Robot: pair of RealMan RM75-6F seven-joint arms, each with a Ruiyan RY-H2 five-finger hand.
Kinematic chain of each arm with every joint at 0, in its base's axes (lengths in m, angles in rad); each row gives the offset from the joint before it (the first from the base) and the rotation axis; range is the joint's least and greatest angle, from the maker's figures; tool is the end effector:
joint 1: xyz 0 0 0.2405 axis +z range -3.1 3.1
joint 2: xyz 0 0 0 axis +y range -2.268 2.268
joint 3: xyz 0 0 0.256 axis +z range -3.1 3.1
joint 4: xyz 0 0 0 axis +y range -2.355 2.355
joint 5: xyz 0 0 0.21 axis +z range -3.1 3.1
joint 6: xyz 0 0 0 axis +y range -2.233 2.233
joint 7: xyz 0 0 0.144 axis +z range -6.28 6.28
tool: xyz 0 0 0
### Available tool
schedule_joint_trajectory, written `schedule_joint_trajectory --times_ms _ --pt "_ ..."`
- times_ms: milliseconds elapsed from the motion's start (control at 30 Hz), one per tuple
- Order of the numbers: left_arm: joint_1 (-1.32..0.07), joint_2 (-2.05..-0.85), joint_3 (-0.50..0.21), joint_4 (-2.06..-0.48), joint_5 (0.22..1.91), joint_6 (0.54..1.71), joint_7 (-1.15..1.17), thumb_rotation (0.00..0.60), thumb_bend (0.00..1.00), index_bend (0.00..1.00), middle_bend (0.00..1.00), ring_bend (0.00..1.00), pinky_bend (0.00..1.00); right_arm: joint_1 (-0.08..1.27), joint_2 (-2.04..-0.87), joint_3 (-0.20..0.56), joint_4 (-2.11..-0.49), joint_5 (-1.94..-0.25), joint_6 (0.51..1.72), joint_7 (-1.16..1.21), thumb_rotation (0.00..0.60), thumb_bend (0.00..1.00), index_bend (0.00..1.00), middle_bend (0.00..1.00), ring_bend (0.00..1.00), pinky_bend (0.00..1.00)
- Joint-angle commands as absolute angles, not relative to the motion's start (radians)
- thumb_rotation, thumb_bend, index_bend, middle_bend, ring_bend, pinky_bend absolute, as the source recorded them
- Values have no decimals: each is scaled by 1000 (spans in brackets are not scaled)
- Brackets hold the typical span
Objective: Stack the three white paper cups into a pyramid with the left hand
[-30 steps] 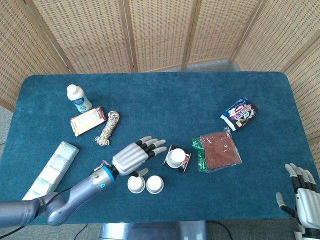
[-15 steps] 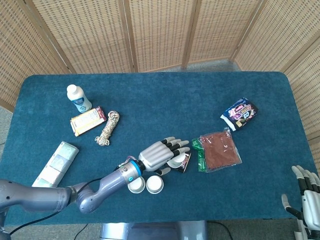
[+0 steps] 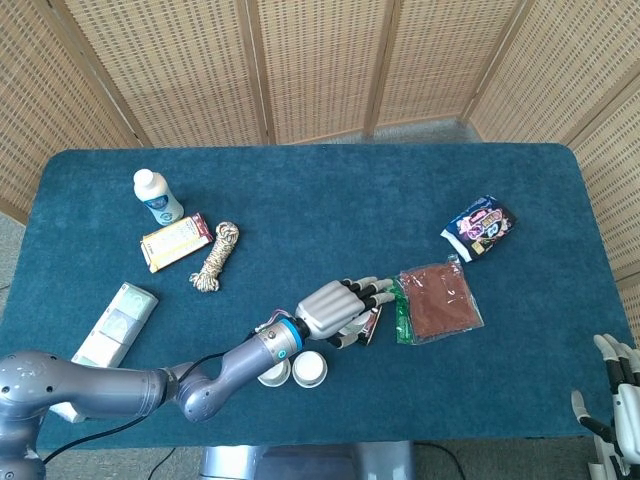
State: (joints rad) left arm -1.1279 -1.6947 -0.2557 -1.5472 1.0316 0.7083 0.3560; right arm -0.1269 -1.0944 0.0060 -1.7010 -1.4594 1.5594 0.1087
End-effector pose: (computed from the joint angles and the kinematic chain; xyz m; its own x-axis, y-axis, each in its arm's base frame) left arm 0.0257 0.3151 -0.0833 0.4867 0.3962 0.7785 0.6858 -0.7253 -0.0596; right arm -0.3297 -0.1035 0.1650 0.2336 -0.0231 0.9720 -0.9446 0.2317 0.2325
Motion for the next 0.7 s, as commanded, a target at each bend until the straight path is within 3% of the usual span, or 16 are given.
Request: schedule_joint_trajectory --times_ms 33,267,700 --pt "-1134 -1706 -251 -1537 1027 726 366 600 422 164 19 71 358 -127 -1095 7 -1701 -1458 1559 108 600 441 0 0 0 0" --pt "-1139 -1735 -248 -1508 1031 770 369 600 427 332 126 198 476 -127 -1098 7 -1698 -1451 1551 113 600 442 0 0 0 0" --pt "-1106 -1701 -242 -1545 1084 825 312 600 426 374 184 245 521 -125 -1099 12 -1696 -1452 1547 114 600 442 0 0 0 0"
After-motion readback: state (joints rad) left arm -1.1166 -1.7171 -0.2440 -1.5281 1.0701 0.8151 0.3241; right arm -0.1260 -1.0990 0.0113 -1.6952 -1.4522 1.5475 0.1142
